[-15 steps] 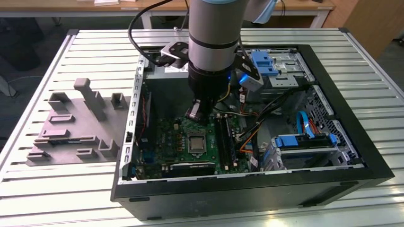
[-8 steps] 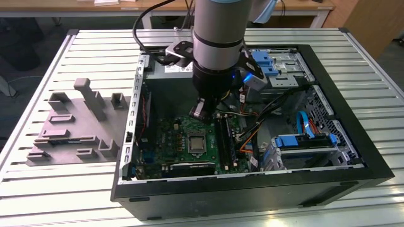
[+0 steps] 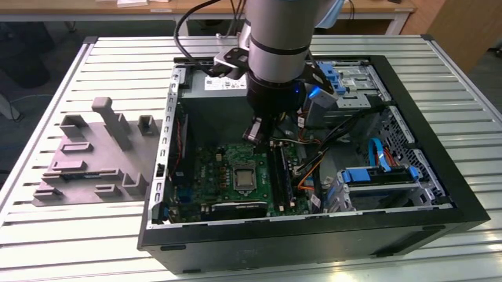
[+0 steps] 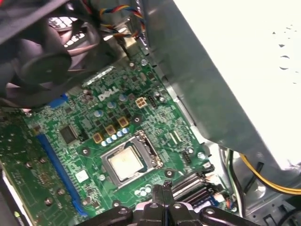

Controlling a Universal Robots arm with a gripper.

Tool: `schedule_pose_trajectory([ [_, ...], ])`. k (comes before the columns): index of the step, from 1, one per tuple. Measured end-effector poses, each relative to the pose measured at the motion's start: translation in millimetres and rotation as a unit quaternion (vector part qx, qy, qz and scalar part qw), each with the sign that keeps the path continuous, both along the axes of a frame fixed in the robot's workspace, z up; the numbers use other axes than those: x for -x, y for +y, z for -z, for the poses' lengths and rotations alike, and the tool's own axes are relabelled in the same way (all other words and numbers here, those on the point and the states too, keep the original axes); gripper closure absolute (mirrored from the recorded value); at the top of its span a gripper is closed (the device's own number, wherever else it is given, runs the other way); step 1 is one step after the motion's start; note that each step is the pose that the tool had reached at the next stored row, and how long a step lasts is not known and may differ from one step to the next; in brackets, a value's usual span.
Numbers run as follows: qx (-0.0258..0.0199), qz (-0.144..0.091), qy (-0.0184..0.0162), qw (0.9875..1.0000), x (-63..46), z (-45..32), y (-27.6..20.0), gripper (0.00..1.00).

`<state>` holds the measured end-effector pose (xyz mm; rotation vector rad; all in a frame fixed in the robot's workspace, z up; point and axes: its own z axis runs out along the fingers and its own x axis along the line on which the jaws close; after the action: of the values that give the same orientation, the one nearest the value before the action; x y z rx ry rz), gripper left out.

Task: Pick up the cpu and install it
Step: 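Install the first cpu locking lever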

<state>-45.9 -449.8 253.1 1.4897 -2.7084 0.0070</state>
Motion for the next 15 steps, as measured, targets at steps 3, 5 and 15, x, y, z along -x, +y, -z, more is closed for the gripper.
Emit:
schedule_pose_trajectory([
  [3,-0.0001,0.0,0.0,1.0,-2.3,0.5,3.1,0.89],
  [5,0.0,0.0,0.0,1.0,-2.3,0.6,3.2,0.89],
  [15,0.0,0.0,0.0,1.0,-2.6,0.6,3.4,0.89],
])
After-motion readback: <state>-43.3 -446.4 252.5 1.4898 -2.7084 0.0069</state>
